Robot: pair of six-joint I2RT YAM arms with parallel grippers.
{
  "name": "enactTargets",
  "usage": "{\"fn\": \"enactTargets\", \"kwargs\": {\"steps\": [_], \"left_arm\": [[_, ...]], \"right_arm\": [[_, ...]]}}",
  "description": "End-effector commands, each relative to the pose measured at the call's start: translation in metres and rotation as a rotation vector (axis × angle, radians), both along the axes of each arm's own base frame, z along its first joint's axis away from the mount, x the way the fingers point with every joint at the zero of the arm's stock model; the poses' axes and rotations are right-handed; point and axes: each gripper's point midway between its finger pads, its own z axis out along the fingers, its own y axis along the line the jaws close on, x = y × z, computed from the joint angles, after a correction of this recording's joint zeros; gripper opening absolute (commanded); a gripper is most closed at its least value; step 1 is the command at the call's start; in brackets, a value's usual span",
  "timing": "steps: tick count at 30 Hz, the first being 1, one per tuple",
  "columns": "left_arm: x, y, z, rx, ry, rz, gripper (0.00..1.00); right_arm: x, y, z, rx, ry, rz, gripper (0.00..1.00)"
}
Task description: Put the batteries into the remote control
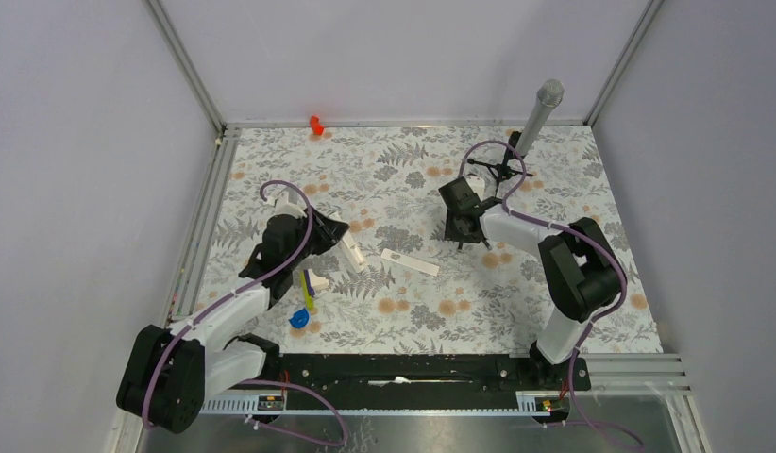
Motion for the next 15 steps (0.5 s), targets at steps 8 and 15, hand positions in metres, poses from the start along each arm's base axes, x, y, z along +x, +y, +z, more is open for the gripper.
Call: {"fn": "enactTargets", "kwargs": {"steps": [8,15], "left_arm": [[0.001,0.002,0.024,-0.028,-0.091,-0.006,0.00],[0.000,0.006,0.024,-0.017,-0.096,0.006,0.00]], "right_arm": [[0.012,-0.033,0.014,-0.154,-0.063,-0.018,0.38],[0.004,-0.058,0.020,-0.217,-0.049,-0.040,0.29]]}}
